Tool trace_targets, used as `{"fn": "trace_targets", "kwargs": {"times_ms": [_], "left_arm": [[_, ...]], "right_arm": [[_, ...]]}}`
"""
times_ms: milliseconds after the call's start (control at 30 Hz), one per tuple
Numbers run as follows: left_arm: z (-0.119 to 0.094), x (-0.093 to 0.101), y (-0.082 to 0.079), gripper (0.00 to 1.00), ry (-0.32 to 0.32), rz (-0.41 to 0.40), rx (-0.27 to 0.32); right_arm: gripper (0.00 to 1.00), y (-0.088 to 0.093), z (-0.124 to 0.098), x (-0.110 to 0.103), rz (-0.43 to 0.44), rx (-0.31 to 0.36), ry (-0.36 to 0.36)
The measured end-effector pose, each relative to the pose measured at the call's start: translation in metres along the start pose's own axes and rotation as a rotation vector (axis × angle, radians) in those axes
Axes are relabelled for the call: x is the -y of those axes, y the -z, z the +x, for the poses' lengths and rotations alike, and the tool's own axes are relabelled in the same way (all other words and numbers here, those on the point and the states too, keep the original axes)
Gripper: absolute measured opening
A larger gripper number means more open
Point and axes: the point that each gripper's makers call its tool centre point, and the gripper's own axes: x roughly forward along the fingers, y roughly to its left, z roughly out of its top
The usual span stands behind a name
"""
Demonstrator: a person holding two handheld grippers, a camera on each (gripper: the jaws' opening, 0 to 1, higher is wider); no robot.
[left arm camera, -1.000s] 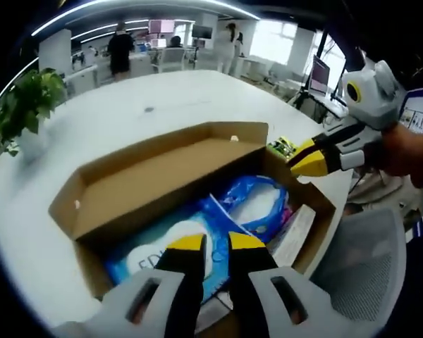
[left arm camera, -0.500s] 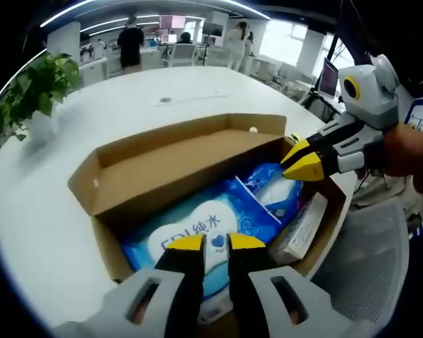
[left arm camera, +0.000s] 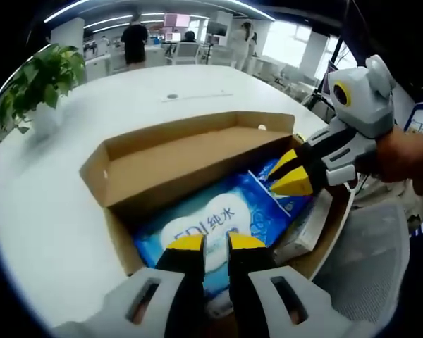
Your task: Operate the shoe box by opening the lid, removing the specified soft item, and placing it in the target area until the item is outside and the box remains undamaged.
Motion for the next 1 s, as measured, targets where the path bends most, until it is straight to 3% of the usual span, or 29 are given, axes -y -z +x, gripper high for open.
{"fn": "trace_targets", "kwargs": {"times_ms": [433, 600, 733, 1000], "left_arm": [[-0.001, -0.003, 0.003, 0.08, 0.015, -0.013, 0.004], [-0.001, -0.004, 0.004, 0.08, 0.016, -0.016, 0.000], [0.000, -0.005, 0.007, 0.08, 0.014, -0.019, -0.004], [-0.002, -0.008, 0.008, 0.09, -0.001, -0.024, -0.010]], "right_arm": [[0.10, 0.004, 0.023, -0.008, -0.010, -0.039, -0.023], [0.05, 0.009, 0.035, -0.007, -0.036, -0.071, -0.022], [0.00, 0.011, 0.032, -0.004, -0.063, -0.073, -0.014], [0.00, 0.010, 0.014, 0.001, -0.077, -0.035, 0.002]]}}
